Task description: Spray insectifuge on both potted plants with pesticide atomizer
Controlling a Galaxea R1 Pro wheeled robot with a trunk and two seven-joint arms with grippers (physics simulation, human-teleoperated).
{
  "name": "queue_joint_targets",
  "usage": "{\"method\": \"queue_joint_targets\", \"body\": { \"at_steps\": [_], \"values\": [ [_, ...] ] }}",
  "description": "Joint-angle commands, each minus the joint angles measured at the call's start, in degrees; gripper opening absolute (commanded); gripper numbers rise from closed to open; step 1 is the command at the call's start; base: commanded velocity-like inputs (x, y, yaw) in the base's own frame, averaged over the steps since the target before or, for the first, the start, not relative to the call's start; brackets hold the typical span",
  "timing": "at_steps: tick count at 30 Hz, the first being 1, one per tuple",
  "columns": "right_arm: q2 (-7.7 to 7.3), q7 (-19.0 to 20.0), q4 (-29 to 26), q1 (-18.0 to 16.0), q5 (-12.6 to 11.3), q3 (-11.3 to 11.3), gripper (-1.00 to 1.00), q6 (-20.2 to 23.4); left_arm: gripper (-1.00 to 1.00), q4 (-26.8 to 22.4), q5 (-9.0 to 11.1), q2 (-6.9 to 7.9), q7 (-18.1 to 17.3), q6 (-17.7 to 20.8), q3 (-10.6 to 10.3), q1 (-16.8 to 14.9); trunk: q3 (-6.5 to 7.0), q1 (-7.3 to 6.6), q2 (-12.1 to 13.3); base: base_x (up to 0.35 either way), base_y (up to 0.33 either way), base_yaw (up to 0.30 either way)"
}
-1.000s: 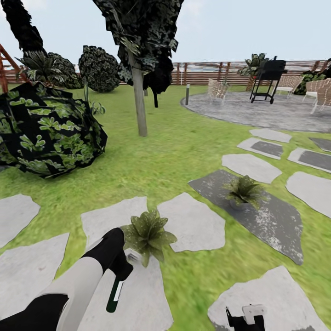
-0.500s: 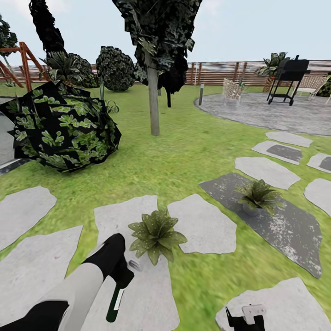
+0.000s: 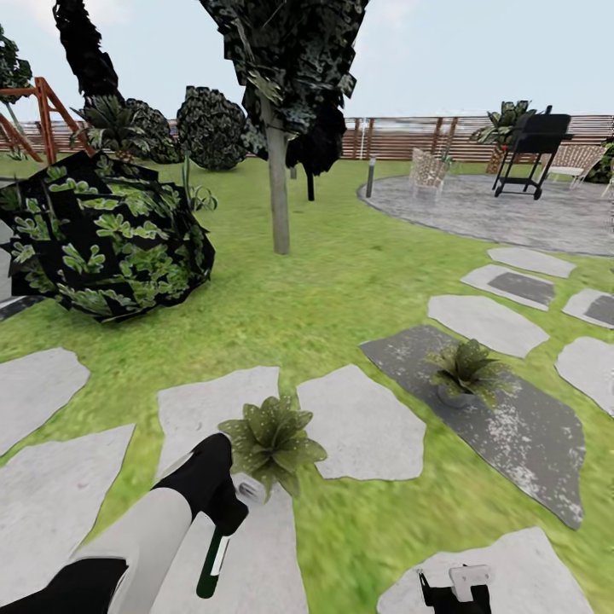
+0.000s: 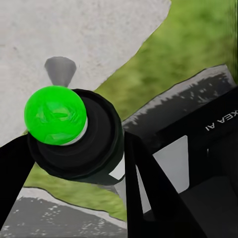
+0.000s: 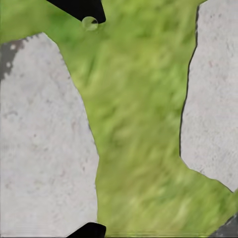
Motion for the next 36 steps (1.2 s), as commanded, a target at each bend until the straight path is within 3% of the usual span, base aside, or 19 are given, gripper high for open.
{"method": "queue_joint_targets", "body": {
  "at_steps": [1,6,19,36],
  "values": [
    [0.0,-0.06,0.0,-0.02,-0.61,0.52,1.0,-0.12,-1.0,-0.12,-0.59,-0.01,-0.57,0.28,0.17,-0.02,-0.05,-0.01,-0.02,0.001,-0.263,0.0],
    [0.06,-0.06,0.0,-0.02,-0.56,0.52,1.0,-0.12,-1.0,-0.56,-0.67,0.04,-0.5,0.28,0.23,-0.02,-0.05,-0.01,-0.02,0.0,-0.268,0.073],
    [0.06,-0.06,0.0,-0.02,-0.64,0.52,1.0,-0.12,-1.0,-1.06,-0.68,0.19,-0.48,0.28,0.23,-0.02,-0.05,-0.01,-0.02,-0.043,-0.238,0.27],
    [-0.06,-0.06,-0.01,-0.02,-0.64,0.5,1.0,-0.12,-1.0,-3.55,-0.66,-1.44,-0.46,0.37,0.06,-1.18,-0.05,-0.01,-0.02,-0.026,-0.023,0.046]
  ]
}}
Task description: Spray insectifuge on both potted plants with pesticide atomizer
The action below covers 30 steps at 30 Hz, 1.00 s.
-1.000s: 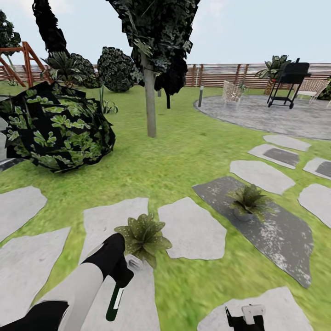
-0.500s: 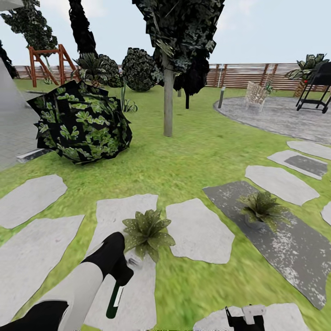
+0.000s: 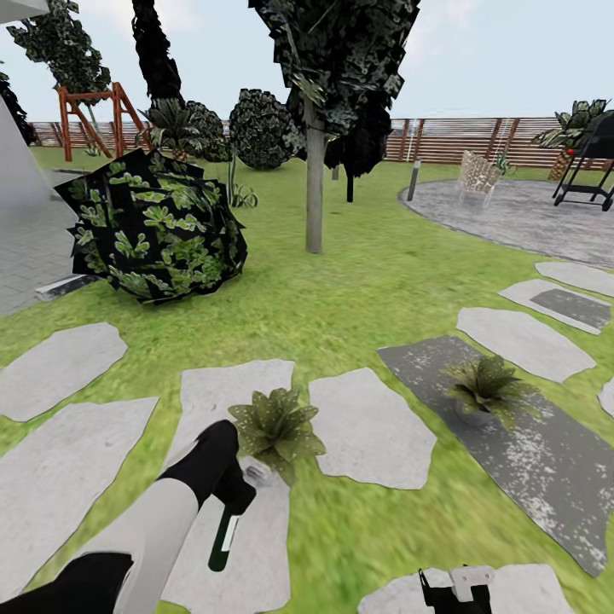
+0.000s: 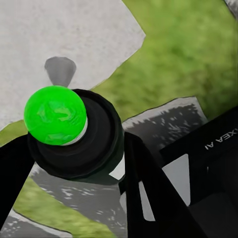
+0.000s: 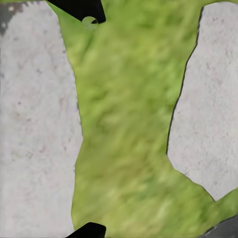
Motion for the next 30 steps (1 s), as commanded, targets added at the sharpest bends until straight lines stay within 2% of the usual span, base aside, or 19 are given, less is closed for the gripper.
{"method": "queue_joint_targets", "body": {
  "at_steps": [1,10,20,25,30],
  "values": [
    [0.0,-0.07,0.02,-0.02,-0.58,0.5,1.0,-0.15,-1.0,-0.06,-0.67,-0.04,-0.56,0.25,0.13,0.04,-0.05,-0.01,-0.02,0.0,-0.16,0.0],
    [0.0,-0.07,0.02,-0.02,-0.58,0.51,1.0,-0.15,-1.0,0.02,-0.68,0.07,-0.59,0.25,0.03,0.13,-0.05,-0.01,-0.02,-0.084,-0.23,0.0],
    [0.0,-0.07,0.02,-0.02,-0.58,0.54,1.0,-0.06,-1.0,0.46,-0.53,0.13,-0.65,0.21,0.03,0.22,-0.05,-0.01,-0.02,-0.02,-0.017,0.0],
    [0.0,-0.07,0.05,-0.02,-0.58,0.51,1.0,-0.06,-1.0,-0.15,-0.69,0.29,-0.52,0.31,-0.09,-1.34,-0.05,-0.01,-0.02,0.0,0.0,0.0],
    [0.0,-0.07,0.02,-0.02,-0.58,0.51,1.0,-0.06,-1.0,-0.17,-0.7,0.22,-0.55,0.41,0.08,-4.65,-0.05,-0.01,-0.02,0.0,0.0,0.0]
  ]
}}
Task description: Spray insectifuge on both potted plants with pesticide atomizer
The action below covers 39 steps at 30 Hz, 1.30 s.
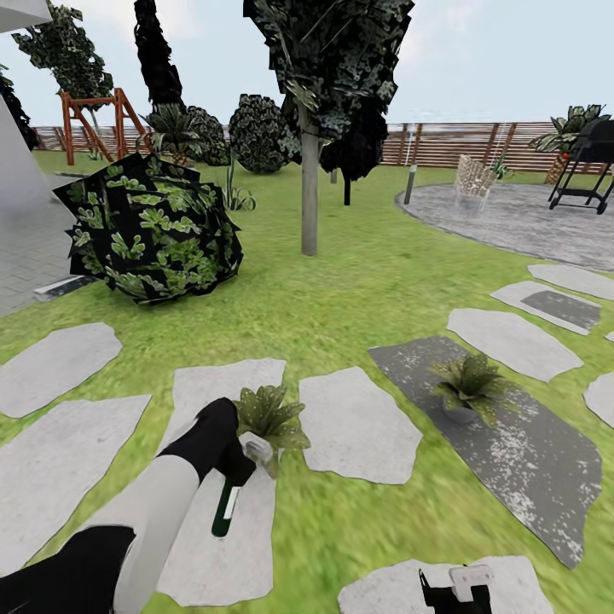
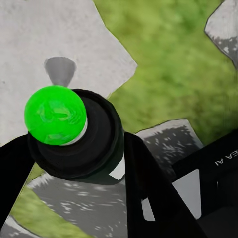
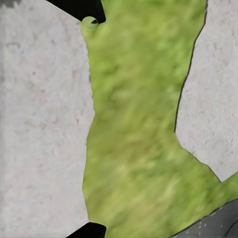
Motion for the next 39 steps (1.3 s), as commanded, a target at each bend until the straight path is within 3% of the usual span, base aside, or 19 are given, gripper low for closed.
{"method": "queue_joint_targets", "body": {
  "at_steps": [1,19,25,27,30,31,33,35,36,37,39],
  "values": [
    [0.0,-0.08,0.02,-0.02,-0.58,0.52,1.0,-0.15,-1.0,-0.06,-0.58,-0.02,-0.58,0.26,0.16,-0.17,-0.05,-0.01,-0.02,0.0,0.0,0.0],
    [-0.24,-0.16,0.1,-0.02,-0.58,0.47,1.0,-0.24,-1.0,0.09,-0.84,-0.34,-1.26,0.44,-0.14,-2.88,-0.05,-0.01,-0.02,0.157,0.149,0.0],
    [-0.35,-0.16,0.07,-0.02,-0.58,0.47,1.0,-0.18,-1.0,0.67,-1.58,-0.4,-9.56,0.15,-1.0,-5.43,-0.05,-0.01,-0.02,0.002,0.002,0.0],
    [-0.35,-0.16,0.06,-0.02,-0.58,0.47,1.0,-0.17,-1.0,0.93,-3.79,-0.17,-12.26,0.13,-5.32,-6.23,-0.05,-0.01,-0.02,0.0,0.0,0.0],
    [-0.35,-0.16,0.03,-0.02,-0.58,0.47,1.0,-0.16,-1.0,1.0,-6.09,-0.07,-17.42,-0.06,-9.66,-6.48,-0.05,-0.01,-0.02,0.0,0.0,0.0],
    [-0.35,-0.16,0.04,-0.02,-0.58,0.47,1.0,-0.15,-1.0,1.01,-7.91,-0.01,-19.9,-0.11,-11.47,-6.5,-0.05,-0.01,-0.02,0.0,0.0,0.0],
    [-0.31,-0.16,0.04,-0.02,-0.58,0.47,1.0,-0.15,-1.0,0.91,-12.55,0.08,-26.78,-0.29,-13.76,-6.57,-0.05,-0.01,-0.02,0.0,0.0,0.0],
    [-0.32,-0.16,0.04,-0.02,-0.58,0.47,1.0,-0.15,-1.0,0.83,-18.59,-0.1,-32.82,-0.4,-14.41,-7.05,-0.05,-0.01,-0.02,0.0,0.0,0.0],
    [-0.33,-0.16,0.05,-0.02,-0.58,0.47,1.0,-0.15,-1.0,0.7,-23.77,-0.19,-33.51,-0.44,-14.53,-7.93,-0.05,-0.01,-0.02,0.0,0.0,0.0],
    [-0.29,-0.16,0.07,-0.02,-0.58,0.47,1.0,-0.15,-1.0,0.41,-26.76,-0.16,-33.51,-0.49,-14.57,-8.46,-0.05,-0.01,-0.02,0.0,0.0,0.0],
    [-0.28,-0.16,0.07,-0.02,-0.58,0.47,1.0,-0.15,-1.0,0.15,-29.04,-0.15,-33.51,-0.52,-14.58,-8.92,-0.05,-0.01,-0.02,0.003,0.0,0.0]
  ]
}}
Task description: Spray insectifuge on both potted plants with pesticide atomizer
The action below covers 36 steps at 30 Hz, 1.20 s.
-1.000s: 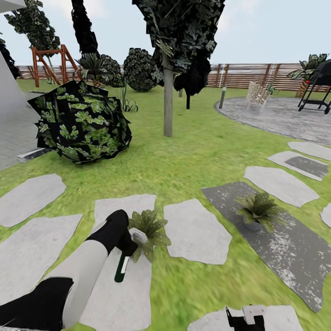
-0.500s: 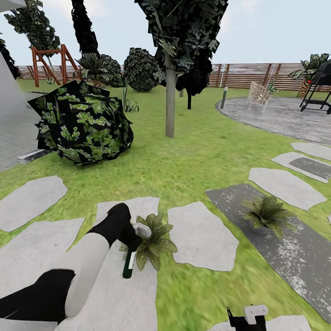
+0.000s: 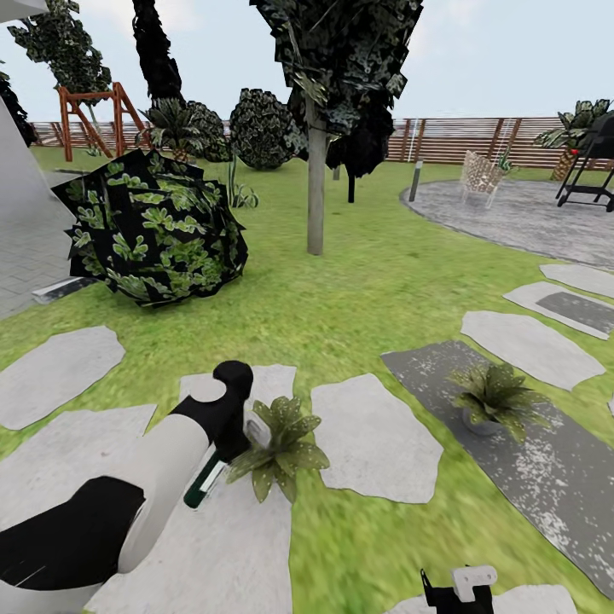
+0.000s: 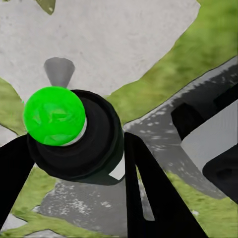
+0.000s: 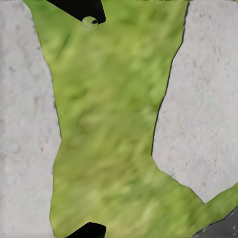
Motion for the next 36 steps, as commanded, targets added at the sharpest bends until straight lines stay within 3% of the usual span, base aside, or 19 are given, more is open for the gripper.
{"method": "queue_joint_targets", "body": {
  "at_steps": [1,17,20,22,24,31,36],
  "values": [
    [0.0,-0.08,0.03,-0.02,-0.58,0.52,1.0,-0.15,-1.0,-0.14,-1.16,-0.03,-0.6,0.59,-0.11,-0.17,-0.05,-0.01,-0.02,0.08,0.0,0.0],
    [0.01,-0.25,-0.03,-0.02,-0.66,0.52,1.0,-0.15,-1.0,0.52,-1.67,-0.24,-0.6,0.43,-0.14,-0.13,0.03,-0.01,-0.02,0.294,0.053,-0.049],
    [0.01,-0.25,-0.03,-0.02,-0.67,0.52,1.0,-0.15,-1.0,0.69,-1.67,-0.21,-0.6,-0.3,-0.38,0.13,0.13,-0.01,-0.02,0.052,0.109,-0.254],
    [0.01,-0.25,-0.03,-0.02,-0.67,0.52,1.0,-0.15,-1.0,0.73,-1.61,-0.22,-0.6,-1.28,-2.99,0.43,0.17,-0.01,-0.02,0.006,0.013,-0.188],
    [0.01,-0.25,-0.03,-0.02,-0.67,0.52,1.0,-0.15,-1.0,0.73,-1.59,-0.24,-0.6,-1.4,-3.82,0.6,0.18,-0.01,-0.02,0.001,0.003,-0.047],
    [0.06,-0.25,-0.03,-0.02,-0.67,0.52,1.0,-0.15,-1.0,0.73,-1.59,-0.07,-0.6,-1.34,-4.17,0.64,0.18,-0.01,-0.02,-0.011,0.0,-0.004],
    [0.03,-0.25,-0.03,-0.02,-0.67,0.52,1.0,-0.15,-1.0,0.73,-1.75,0.01,-0.6,-1.35,-4.16,0.6,0.18,-0.01,-0.02,-0.307,0.0,0.0]
  ]
}}
